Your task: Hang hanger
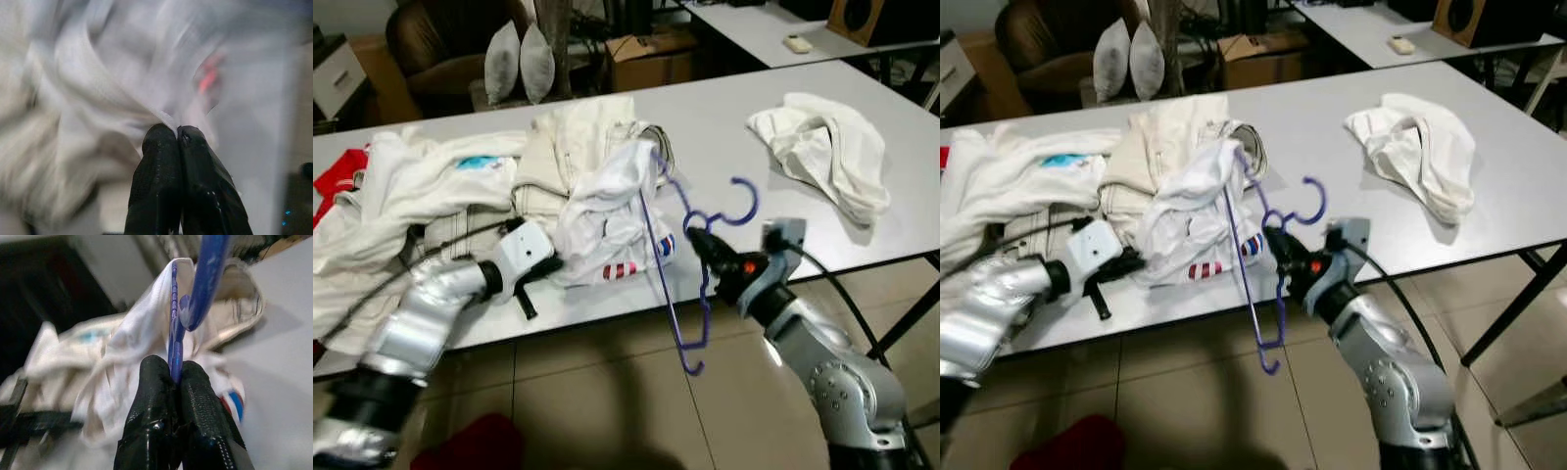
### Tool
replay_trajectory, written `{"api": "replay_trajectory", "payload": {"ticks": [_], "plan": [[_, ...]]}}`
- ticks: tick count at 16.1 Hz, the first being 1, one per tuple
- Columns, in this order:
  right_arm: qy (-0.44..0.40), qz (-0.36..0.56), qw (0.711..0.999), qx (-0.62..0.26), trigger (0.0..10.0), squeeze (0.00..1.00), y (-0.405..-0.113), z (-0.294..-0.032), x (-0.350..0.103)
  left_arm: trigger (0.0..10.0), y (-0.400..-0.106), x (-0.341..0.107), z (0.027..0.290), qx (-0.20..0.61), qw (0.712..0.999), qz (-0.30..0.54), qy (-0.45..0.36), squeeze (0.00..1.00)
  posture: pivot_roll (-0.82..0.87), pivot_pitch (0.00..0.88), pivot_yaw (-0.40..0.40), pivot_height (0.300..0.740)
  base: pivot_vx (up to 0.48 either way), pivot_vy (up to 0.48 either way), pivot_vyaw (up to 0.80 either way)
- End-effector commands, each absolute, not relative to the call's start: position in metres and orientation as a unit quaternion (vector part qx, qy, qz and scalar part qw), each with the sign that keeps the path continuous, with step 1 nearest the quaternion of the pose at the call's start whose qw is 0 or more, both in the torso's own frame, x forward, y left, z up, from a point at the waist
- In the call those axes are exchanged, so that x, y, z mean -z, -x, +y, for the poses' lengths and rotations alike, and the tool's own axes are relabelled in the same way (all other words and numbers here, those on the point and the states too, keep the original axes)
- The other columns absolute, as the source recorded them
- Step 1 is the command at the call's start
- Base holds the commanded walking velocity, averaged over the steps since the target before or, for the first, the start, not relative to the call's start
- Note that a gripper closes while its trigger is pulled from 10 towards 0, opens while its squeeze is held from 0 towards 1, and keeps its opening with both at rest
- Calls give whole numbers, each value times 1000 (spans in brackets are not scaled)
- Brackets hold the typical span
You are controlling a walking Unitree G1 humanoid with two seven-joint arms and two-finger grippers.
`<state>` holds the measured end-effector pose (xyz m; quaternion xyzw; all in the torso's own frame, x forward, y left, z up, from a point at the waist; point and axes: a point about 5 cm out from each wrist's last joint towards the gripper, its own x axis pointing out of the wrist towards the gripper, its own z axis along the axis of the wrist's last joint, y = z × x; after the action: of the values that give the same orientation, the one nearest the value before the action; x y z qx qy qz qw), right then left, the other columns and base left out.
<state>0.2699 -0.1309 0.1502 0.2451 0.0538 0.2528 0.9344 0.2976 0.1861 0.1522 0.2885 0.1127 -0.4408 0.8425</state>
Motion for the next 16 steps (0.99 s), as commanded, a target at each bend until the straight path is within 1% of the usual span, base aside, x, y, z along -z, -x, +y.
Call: {"api": "replay_trajectory", "payload": {"ticks": [1, 2, 3, 4, 5, 6, 8, 10, 12, 14, 16], "plan": [[-290, 29, 925, -244, 10000, 0, -278, -131, -161, 0, -295, -174, 180, 482, 821, 79, -294, 0, -147, 0, 112, 740, 0, 0, 0], [-330, 30, 915, -231, 10000, 0, -284, -129, -162, 0, -296, -183, 175, 499, 805, 68, -313, 0, -140, 0, 107, 740, 0, 0, 0], [-387, 55, 896, -211, 10000, 0, -292, -126, -157, 0, -295, -189, 168, 514, 787, 59, -334, 0, -139, 0, 105, 740, 0, 0, 0], [-412, 78, 886, -199, 10000, 0, -296, -123, -152, 0, -296, -192, 165, 520, 782, 55, -340, 0, -138, 0, 104, 740, 0, 0, 0], [-447, 124, 865, -188, 10000, 0, -302, -114, -141, 0, -295, -196, 157, 527, 775, 45, -346, 0, -137, 0, 102, 740, 0, 0, 0], [-455, 134, 860, -189, 10000, 0, -303, -110, -138, 0, -296, -197, 155, 529, 774, 43, -347, 0, -135, 0, 99, 740, 0, 0, 0], [-563, 119, 795, -191, 10000, 0, -317, -100, -148, 0, -289, -197, 151, 550, 765, 48, -331, 0, -131, 0, 88, 740, 0, 0, 0], [-626, 110, 750, -183, 10000, 0, -329, -100, -158, 0, -284, -188, 152, 559, 755, 66, -335, 0, -129, 0, 76, 740, 0, 0, 0], [-641, 108, 738, -181, 10000, 0, -335, -100, -162, 0, -282, -182, 154, 559, 751, 77, -344, 0, -129, 0, 73, 740, 0, 0, 0], [-631, 111, 746, -179, 10000, 0, -338, -99, -162, 0, -281, -180, 155, 559, 751, 82, -343, 0, -129, 0, 71, 740, 0, 0, 0], [-618, 106, 765, -144, 10000, 0, -349, -104, -160, 0, -275, -182, 153, 578, 750, 82, -311, 0, -128, 0, 68, 740, 0, 0, 0]]}}
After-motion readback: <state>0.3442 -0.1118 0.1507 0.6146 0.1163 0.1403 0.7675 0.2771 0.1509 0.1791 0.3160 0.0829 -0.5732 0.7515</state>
